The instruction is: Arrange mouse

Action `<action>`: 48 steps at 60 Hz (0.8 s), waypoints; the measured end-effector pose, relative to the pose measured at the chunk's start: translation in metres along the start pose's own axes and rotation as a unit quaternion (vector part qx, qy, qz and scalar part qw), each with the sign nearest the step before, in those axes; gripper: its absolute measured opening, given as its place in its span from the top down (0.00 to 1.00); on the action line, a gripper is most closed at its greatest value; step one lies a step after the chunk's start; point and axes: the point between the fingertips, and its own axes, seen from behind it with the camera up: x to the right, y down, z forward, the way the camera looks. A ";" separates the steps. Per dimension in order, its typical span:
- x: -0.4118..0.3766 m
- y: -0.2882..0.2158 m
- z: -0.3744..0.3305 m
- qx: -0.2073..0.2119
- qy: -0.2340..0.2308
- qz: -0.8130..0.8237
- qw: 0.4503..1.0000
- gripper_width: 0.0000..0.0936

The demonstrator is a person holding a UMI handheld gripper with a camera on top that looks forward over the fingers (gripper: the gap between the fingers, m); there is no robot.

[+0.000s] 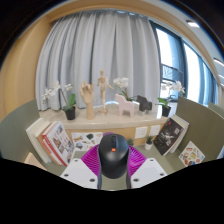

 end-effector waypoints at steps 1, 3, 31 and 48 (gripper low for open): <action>-0.012 -0.001 -0.001 0.002 -0.005 -0.001 1.000 0.65; -0.037 0.000 -0.002 0.002 -0.016 -0.004 1.000 0.65; -0.206 0.284 0.020 -0.217 -0.074 -0.030 0.973 0.65; -0.206 0.329 0.018 -0.221 -0.073 -0.045 0.972 0.53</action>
